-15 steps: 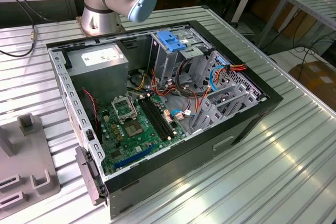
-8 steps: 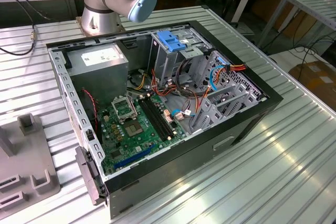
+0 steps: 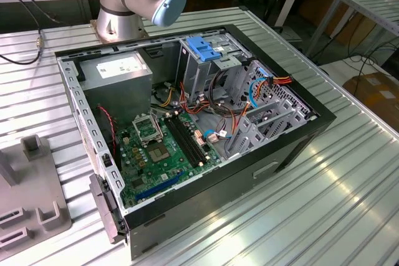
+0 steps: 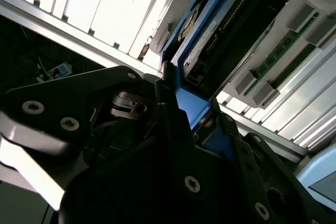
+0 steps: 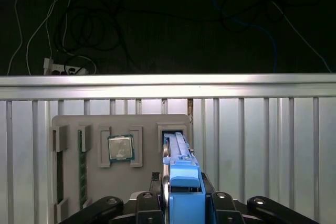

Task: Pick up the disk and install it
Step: 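Pick up the disk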

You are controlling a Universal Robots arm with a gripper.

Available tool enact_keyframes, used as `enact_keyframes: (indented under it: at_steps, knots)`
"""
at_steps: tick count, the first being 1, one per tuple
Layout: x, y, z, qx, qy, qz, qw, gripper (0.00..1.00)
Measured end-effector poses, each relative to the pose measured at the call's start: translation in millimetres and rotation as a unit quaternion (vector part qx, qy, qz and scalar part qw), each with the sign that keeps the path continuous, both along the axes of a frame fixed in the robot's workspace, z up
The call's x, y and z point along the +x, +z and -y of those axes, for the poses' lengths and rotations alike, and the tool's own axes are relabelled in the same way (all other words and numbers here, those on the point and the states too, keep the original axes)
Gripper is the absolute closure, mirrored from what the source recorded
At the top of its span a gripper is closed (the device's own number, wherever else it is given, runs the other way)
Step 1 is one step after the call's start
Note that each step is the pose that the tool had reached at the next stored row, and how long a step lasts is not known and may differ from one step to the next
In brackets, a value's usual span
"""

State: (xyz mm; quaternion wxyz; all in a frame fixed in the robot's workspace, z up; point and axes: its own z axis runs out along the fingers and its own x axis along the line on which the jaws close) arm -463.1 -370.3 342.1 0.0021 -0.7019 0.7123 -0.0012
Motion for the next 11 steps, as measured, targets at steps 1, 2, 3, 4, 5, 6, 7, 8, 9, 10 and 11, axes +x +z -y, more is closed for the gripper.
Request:
enact_keyframes:
  at_steps: [1, 2, 3, 4, 5, 6, 7, 8, 9, 10, 11]
  knots:
    - [0.0, 0.6, 0.0, 0.0000, 0.000, 0.0000, 1.00000, 0.63]
    - [0.0, 1.4, 0.0, 0.0000, 0.000, 0.0000, 1.00000, 0.63]
    - [0.0, 2.2, 0.0, 0.0000, 0.000, 0.0000, 1.00000, 0.63]
    - [0.0, 3.1, 0.0, 0.0000, 0.000, 0.0000, 1.00000, 0.63]
    - [0.0, 3.9, 0.0, 0.0000, 0.000, 0.0000, 1.00000, 0.63]
    - [0.0, 4.8, 0.0, 0.0000, 0.000, 0.0000, 1.00000, 0.63]
    - [0.0, 5.5, 0.0, 0.0000, 0.000, 0.0000, 1.00000, 0.63]
    - [0.0, 6.4, 0.0, 0.0000, 0.000, 0.0000, 1.00000, 0.63]
    - [0.0, 7.2, 0.0, 0.0000, 0.000, 0.0000, 1.00000, 0.63]
    - [0.0, 8.8, 0.0, 0.0000, 0.000, 0.0000, 1.00000, 0.63]
    - [0.0, 9.9, 0.0, 0.0000, 0.000, 0.0001, 1.00000, 0.63]
